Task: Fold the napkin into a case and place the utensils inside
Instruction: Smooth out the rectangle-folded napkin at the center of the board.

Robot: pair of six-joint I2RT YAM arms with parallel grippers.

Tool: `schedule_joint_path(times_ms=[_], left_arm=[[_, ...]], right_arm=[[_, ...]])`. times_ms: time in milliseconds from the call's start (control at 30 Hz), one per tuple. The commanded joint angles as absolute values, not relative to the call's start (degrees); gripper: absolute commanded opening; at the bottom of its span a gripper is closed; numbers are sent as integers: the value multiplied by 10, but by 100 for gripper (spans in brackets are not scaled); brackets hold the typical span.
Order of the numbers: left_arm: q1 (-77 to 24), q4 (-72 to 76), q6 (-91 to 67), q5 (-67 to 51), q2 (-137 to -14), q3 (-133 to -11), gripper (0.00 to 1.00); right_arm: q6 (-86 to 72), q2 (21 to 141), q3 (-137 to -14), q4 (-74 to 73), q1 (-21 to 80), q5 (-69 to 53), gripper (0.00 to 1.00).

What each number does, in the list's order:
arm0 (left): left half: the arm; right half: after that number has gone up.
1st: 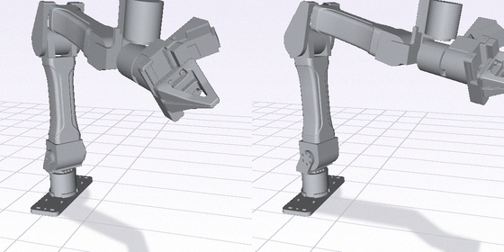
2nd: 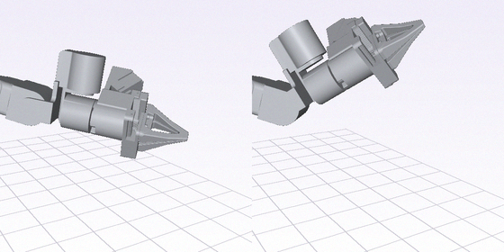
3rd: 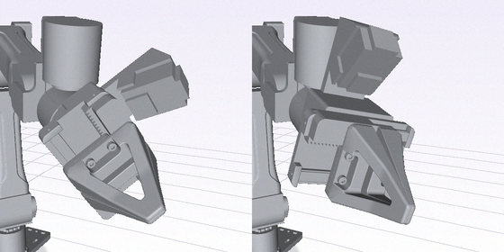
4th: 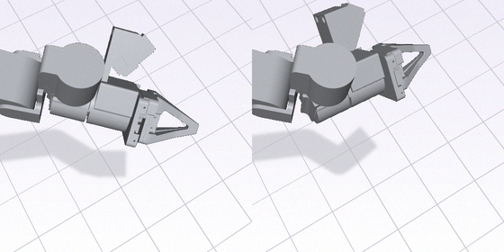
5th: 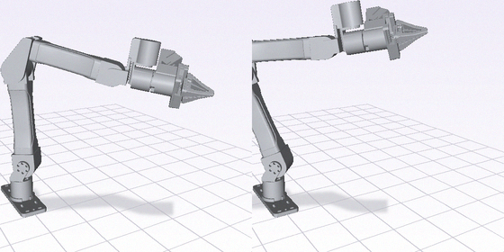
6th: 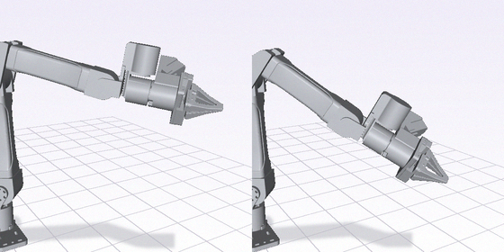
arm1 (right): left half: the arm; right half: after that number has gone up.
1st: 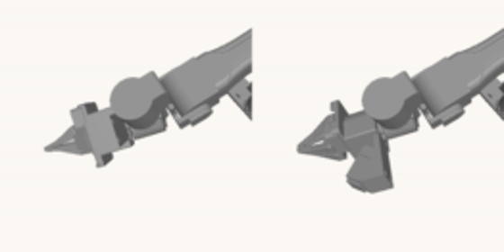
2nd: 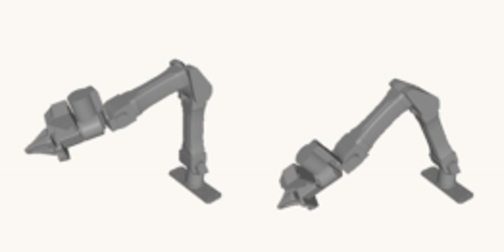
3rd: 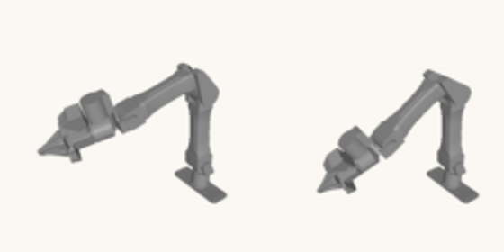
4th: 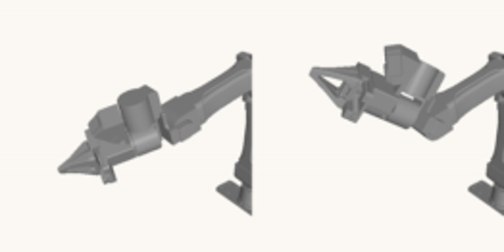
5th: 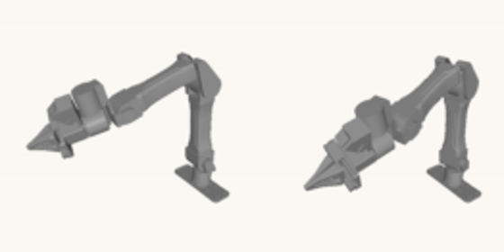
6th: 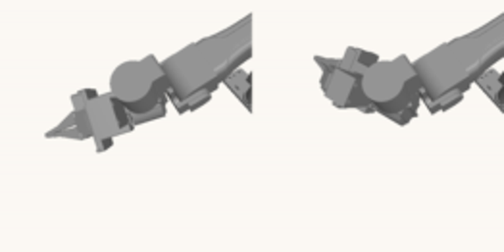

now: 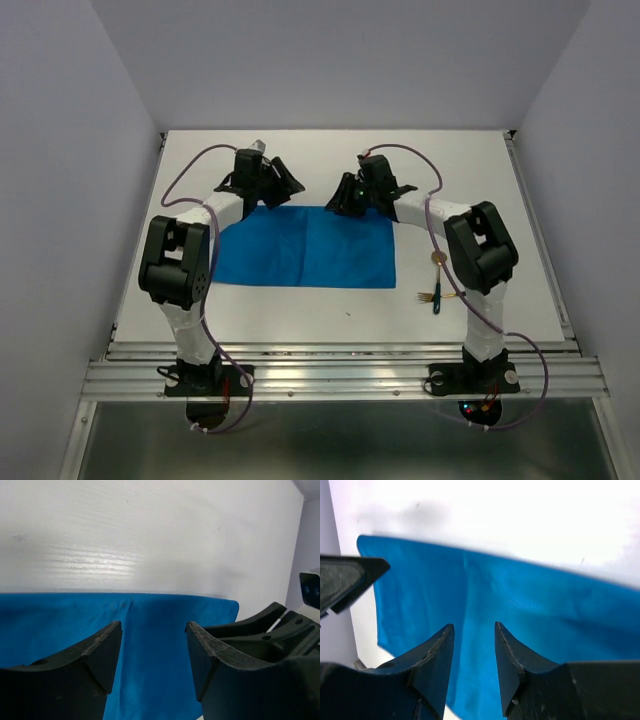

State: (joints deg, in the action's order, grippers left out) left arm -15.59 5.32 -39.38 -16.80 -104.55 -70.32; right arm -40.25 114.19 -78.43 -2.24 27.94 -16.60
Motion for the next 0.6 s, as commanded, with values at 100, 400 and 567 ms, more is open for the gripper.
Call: schedule_joint_path(times_ms=[100,400,567], left_arm=[[-132,175,-439,-257,-1093,-691,64],[-133,200,-464,-272,-1132,-698,63],[-133,200,-468,-273,-1156,-704,62]], right_arm=[[-456,1236,-904,4,274,-221,45],[-484,1302,-961,4,274,-231,42],[-494,1328,-969,6,274,-231,39]])
